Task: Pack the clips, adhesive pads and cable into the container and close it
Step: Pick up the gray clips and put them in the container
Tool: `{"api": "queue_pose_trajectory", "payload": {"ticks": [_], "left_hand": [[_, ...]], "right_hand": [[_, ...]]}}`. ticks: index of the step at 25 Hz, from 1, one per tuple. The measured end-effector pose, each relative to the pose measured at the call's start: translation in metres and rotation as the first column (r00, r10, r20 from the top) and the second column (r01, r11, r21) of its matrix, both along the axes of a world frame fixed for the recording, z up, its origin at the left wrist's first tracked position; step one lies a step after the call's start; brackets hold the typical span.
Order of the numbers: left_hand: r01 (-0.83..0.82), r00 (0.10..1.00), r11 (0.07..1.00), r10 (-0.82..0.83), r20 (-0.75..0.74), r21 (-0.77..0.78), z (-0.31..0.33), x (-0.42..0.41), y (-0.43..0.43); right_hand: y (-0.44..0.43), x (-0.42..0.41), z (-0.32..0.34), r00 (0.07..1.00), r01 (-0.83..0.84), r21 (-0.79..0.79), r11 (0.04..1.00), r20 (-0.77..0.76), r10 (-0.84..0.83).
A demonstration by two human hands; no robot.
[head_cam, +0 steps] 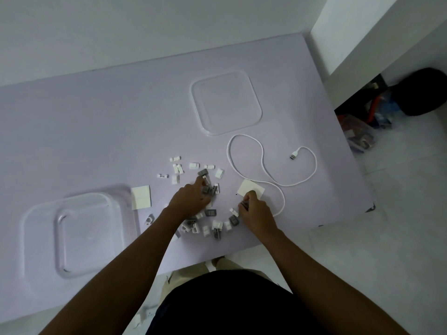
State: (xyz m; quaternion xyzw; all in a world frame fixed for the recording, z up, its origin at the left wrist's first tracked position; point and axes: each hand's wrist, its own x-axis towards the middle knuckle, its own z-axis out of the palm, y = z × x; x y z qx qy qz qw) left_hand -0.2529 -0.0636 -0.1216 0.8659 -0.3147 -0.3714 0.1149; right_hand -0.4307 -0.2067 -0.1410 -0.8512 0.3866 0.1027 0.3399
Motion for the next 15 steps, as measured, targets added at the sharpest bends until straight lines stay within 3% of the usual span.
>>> {"api": "queue_pose_trajectory", "payload": {"ticks": [3, 5, 7, 10, 13, 15], "left_hand": [[0.04, 0.993, 0.999, -0.039, 0.108, -0.011, -0.008, -0.006, -0.004], [0.028, 0.991, 0.999, -0.023, 0.133, -0.037, -0.01, -0.006, -0.007], [-0.005, 0.988, 0.998, 0.016, 0.156, -0.069, -0.01, -0.003, -0.006], [-0.052, 0.984, 0.995, 0.066, 0.164, -0.089, -0.009, 0.0, -0.001], [-0.089, 0.983, 0.994, 0.098, 0.154, -0.064, -0.008, 0.003, 0.001], [-0.089, 0.983, 0.995, 0.095, 0.154, -0.048, -0.009, 0.004, 0.001]], "right_hand": [[0.003, 0.009, 0.0, 0.998, 0.061, 0.081, 0.995, 0.002, -0.061], [0.002, 0.021, 0.006, 0.959, 0.254, 0.349, 0.902, 0.031, -0.282], [-0.001, 0.033, 0.018, 0.823, 0.416, 0.687, 0.595, -0.007, -0.567], [-0.011, 0.04, 0.036, 0.694, 0.31, 0.943, 0.12, -0.139, -0.706], [-0.018, 0.043, 0.04, 0.698, 0.126, 0.979, -0.161, -0.203, -0.687], [-0.02, 0.045, 0.042, 0.716, 0.074, 0.97, -0.23, -0.212, -0.665]]}}
